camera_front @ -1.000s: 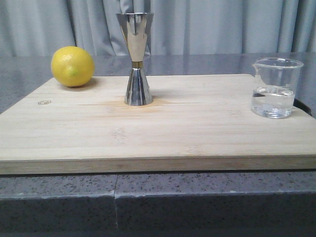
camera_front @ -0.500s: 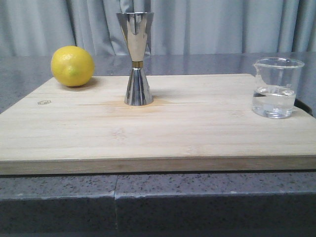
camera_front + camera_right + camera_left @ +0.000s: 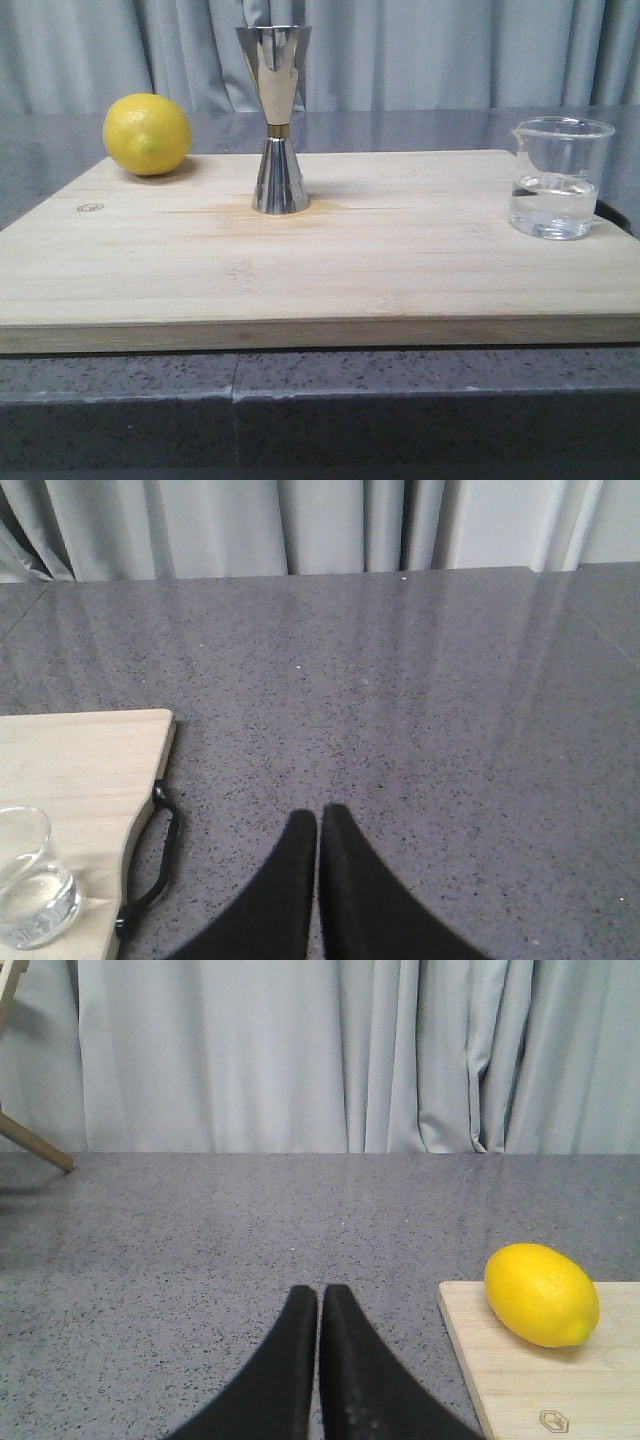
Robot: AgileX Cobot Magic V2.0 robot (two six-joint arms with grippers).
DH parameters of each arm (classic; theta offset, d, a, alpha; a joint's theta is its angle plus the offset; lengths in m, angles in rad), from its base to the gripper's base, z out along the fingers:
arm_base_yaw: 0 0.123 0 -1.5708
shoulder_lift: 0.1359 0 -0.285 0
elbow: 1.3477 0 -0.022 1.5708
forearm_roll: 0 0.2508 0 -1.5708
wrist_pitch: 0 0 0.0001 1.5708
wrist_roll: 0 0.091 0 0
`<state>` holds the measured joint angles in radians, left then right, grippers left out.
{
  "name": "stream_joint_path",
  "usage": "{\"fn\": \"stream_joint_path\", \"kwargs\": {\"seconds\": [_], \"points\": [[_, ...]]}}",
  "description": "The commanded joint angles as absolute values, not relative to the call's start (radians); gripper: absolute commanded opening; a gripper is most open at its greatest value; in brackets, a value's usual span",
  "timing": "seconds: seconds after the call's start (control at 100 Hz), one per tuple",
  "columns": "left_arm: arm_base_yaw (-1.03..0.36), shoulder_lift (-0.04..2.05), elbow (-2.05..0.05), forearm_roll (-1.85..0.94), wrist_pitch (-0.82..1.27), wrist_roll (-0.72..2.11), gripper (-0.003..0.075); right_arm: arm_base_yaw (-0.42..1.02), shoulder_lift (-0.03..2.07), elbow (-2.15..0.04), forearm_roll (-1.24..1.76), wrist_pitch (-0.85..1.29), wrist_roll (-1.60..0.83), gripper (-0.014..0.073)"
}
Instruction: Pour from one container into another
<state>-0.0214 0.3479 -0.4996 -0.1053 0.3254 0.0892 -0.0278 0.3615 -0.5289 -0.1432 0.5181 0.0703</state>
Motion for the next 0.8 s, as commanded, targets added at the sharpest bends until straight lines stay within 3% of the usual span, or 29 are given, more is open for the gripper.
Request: {"fn": "stream_joint_path", "kwargs": {"seconds": [0.0,0.64,0.71,0.79], "points": [[-0.02,0.397,-0.541,-0.113,0.247,0.093,-0.0019,-0.035,0.421,-0.592,-0.156,0.462,0.052,-0.0046],[-0.02,0.43,-0.541,-0.113,0.252,0.093,-0.0019,-0.035,0.454,-0.588,-0.156,0.454,0.052,-0.0039],[-0.02,0.43,-0.541,-0.113,0.252,0.093,-0.0018,-0.035,0.454,-0.588,-0.161,0.454,0.052,0.0],[-0.019,0.43,-0.541,-0.091,0.252,0.093,0.0038,-0.035,0.454,-0.588,-0.182,0.452,0.052,0.0122]]}}
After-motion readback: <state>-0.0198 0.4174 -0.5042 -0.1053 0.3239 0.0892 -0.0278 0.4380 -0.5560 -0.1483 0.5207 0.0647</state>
